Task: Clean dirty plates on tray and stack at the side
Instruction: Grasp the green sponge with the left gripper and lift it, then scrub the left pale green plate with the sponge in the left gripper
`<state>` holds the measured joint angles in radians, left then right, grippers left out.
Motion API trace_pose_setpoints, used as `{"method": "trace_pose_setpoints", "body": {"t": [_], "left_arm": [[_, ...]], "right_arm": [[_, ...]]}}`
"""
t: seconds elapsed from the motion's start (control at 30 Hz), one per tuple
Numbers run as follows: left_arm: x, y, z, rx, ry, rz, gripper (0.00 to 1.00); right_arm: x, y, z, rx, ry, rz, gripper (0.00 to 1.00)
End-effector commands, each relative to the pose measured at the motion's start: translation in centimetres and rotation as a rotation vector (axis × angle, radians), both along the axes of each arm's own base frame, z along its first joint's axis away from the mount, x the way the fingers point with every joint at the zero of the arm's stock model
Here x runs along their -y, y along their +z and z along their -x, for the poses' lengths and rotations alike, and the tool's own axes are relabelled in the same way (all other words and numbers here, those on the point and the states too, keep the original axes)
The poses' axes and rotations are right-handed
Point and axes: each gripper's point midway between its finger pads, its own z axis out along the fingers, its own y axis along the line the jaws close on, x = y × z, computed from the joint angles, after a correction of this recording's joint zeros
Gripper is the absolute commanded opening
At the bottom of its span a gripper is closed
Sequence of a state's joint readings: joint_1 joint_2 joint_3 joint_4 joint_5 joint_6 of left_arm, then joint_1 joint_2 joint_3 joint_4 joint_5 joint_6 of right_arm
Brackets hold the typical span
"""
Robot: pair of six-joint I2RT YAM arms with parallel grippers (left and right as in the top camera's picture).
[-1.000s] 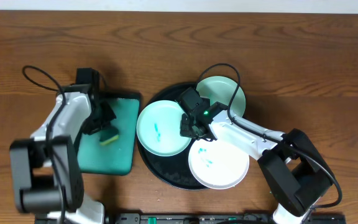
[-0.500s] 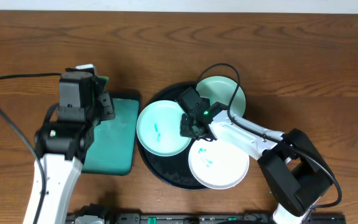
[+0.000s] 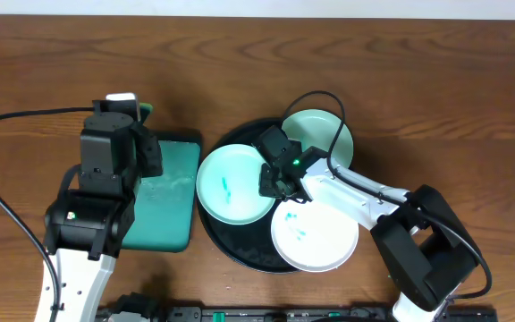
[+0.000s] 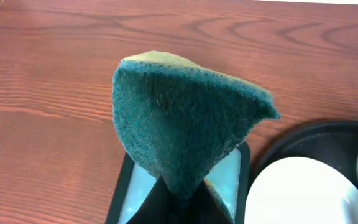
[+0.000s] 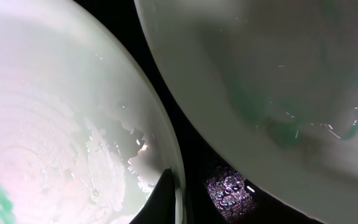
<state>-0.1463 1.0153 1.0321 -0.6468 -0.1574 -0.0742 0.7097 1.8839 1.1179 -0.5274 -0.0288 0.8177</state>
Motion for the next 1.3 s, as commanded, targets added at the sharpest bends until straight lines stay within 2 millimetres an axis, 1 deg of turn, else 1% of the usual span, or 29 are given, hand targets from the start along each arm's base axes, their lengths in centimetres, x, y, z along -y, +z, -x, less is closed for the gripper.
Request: {"method": "trace_pose_setpoints", "body": {"t": [0.0, 0.73, 0.83, 0.9, 1.0, 1.1, 1.2, 1.27], "left_arm": [[-0.2, 0.6, -0.1, 0.019, 0.002, -0.022, 0.07], [-0.2, -0.1, -0.6, -0.002, 0.003, -0.024, 0.07], [-0.2, -0.9, -0.5, -0.033, 0.017, -0.013, 0.07], [-0.2, -2.1, -0.6, -0.076, 0.04, 0.002, 0.07], [-0.7, -4.8, -0.8, -0.173, 0.106, 0.036, 0.07], [-1.3, -8.3, -0.9, -0.294, 0.176, 0.062, 0.07], [-0.5, -11.9, -0.8, -0.432, 0.154, 0.126, 0.07], [0.1, -14.4, -0.4, -0.537, 0.142, 0.192, 0.07]], "right_arm": [[0.6, -3.5, 1.6, -0.074, 0.036, 0.054, 0.01], [0.6, -3.5, 1.6, -0.074, 0.036, 0.054, 0.01], [0.6, -3.4, 1.6, -0.074, 0.036, 0.054, 0.01], [0.6, -3.4, 1.6, -0.074, 0.036, 0.054, 0.01], [0.6, -3.4, 1.6, -0.075, 0.036, 0.054, 0.01], [0.5, -3.4, 1.7, -0.079, 0.043, 0.048, 0.01], [0.4, -3.4, 1.9, -0.084, 0.051, 0.042, 0.01], [0.4, -3.4, 1.8, -0.084, 0.051, 0.042, 0.01]]}}
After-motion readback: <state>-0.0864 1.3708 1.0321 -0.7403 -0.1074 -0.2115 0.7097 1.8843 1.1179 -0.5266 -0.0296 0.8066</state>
